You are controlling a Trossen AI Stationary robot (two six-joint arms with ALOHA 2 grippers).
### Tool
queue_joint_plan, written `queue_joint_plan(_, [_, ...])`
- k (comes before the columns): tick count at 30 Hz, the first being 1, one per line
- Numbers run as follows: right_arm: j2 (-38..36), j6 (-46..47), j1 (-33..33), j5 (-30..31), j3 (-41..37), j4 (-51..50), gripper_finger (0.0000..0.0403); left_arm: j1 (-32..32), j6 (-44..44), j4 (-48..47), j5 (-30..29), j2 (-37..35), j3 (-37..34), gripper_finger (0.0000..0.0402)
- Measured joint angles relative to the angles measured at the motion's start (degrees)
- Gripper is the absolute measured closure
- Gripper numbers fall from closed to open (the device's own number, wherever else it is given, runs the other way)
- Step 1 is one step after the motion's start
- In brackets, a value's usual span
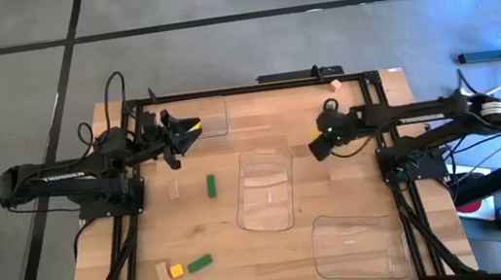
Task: Sort & place blocks by color
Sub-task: Put the top yellow block into the top transparent bin
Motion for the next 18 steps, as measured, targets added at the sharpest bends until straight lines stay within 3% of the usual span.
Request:
queue_joint_plan(6, [-2.0,-2.2,0.1,-6.2,1.4,25.0,0.0276,0.0,1.3,0.0,1.1,0.5,0.3,0.0203])
queue_joint_plan(13, [2.5,-12.6,4.0,-6.1,11.5,30.8,0.0276,0.0,4.7,0.1,0.7,7.4,4.9,0.0201])
queue_joint_plan(18, [6.1,-15.8,6.1,-5.9,17.8,30.9,0.0276,0.0,4.9,0.0,4.9,13.1,8.6,0.0183])
